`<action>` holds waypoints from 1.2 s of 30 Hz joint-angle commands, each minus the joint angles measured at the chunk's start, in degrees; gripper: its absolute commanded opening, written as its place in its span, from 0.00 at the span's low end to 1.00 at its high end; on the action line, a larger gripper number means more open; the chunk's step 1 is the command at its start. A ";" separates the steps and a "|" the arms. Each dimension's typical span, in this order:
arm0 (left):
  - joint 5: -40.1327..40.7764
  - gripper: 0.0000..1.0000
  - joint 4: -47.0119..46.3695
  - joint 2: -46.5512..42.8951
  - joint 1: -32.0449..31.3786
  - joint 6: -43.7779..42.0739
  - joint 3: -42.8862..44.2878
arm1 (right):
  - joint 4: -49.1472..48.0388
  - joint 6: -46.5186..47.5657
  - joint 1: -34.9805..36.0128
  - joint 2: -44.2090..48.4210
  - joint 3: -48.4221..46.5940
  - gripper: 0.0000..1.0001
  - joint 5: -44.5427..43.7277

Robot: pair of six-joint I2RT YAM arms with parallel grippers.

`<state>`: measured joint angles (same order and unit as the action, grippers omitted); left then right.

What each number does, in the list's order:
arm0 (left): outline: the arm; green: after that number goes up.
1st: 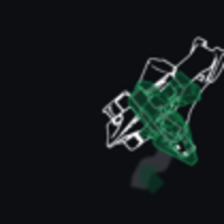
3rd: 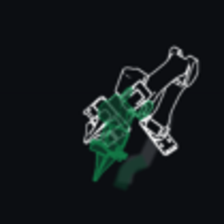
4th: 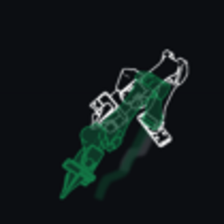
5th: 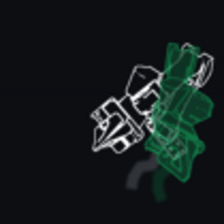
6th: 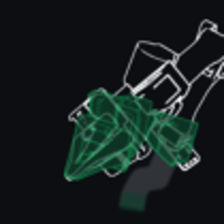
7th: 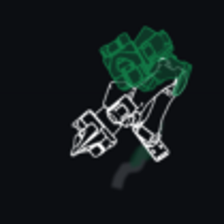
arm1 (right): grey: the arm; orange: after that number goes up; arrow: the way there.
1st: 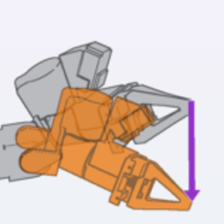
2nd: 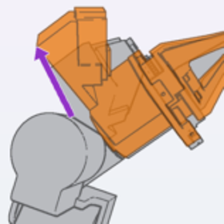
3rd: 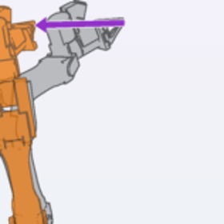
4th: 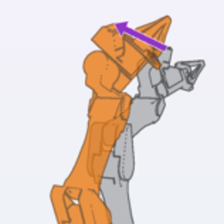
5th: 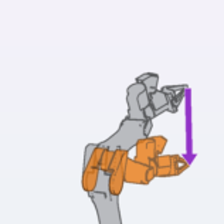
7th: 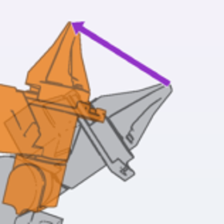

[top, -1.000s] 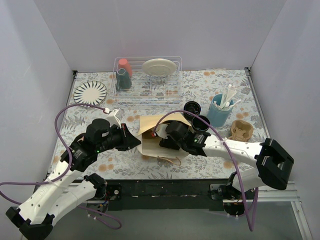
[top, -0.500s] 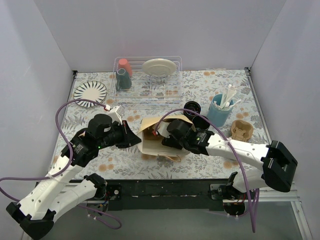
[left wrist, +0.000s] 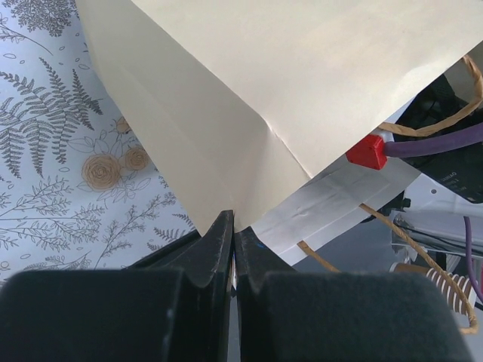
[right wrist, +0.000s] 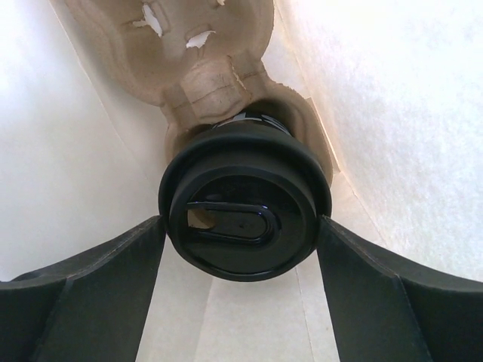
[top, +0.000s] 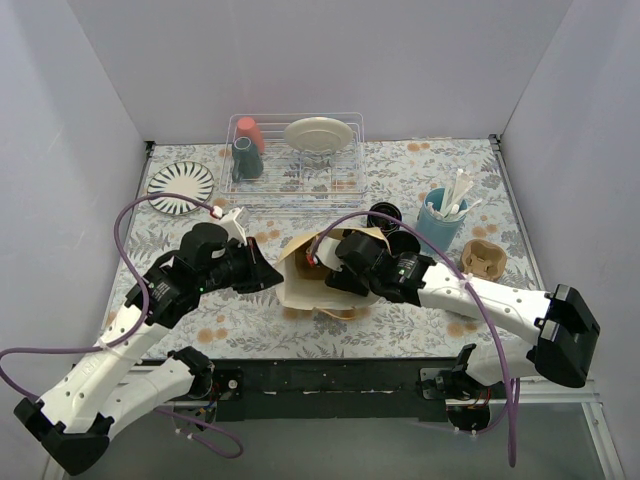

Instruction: Pack the takeout coffee

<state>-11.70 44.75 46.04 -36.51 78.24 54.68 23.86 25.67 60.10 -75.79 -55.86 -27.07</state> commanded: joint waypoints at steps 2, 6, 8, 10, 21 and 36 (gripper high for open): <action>1.86 0.00 4.72 0.89 0.04 -0.98 2.89 | 1.19 -2.73 -0.95 1.35 -3.20 0.85 -2.29; 3.09 0.00 6.75 2.03 0.12 -0.81 4.91 | 2.16 -4.22 -0.95 0.91 -5.14 0.87 -2.02; 4.05 0.00 7.71 2.30 0.04 -0.46 5.53 | 2.68 -4.66 -0.95 0.73 -5.93 0.89 -1.58; 4.41 0.00 8.24 2.47 0.04 -0.19 5.97 | 2.77 -4.93 -0.95 0.82 -6.28 0.89 -1.06; 6.69 0.01 14.22 5.99 0.04 1.04 12.03 | 4.27 -7.30 -0.95 -0.32 -9.80 0.82 2.54; 5.20 0.23 10.89 9.94 0.04 0.25 20.56 | 5.41 -9.15 -0.95 -2.08 -13.93 0.81 5.01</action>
<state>-6.07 56.90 55.88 -36.51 78.91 72.82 29.93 17.69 59.24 -77.67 -66.24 -22.28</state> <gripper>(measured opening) 0.204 0.806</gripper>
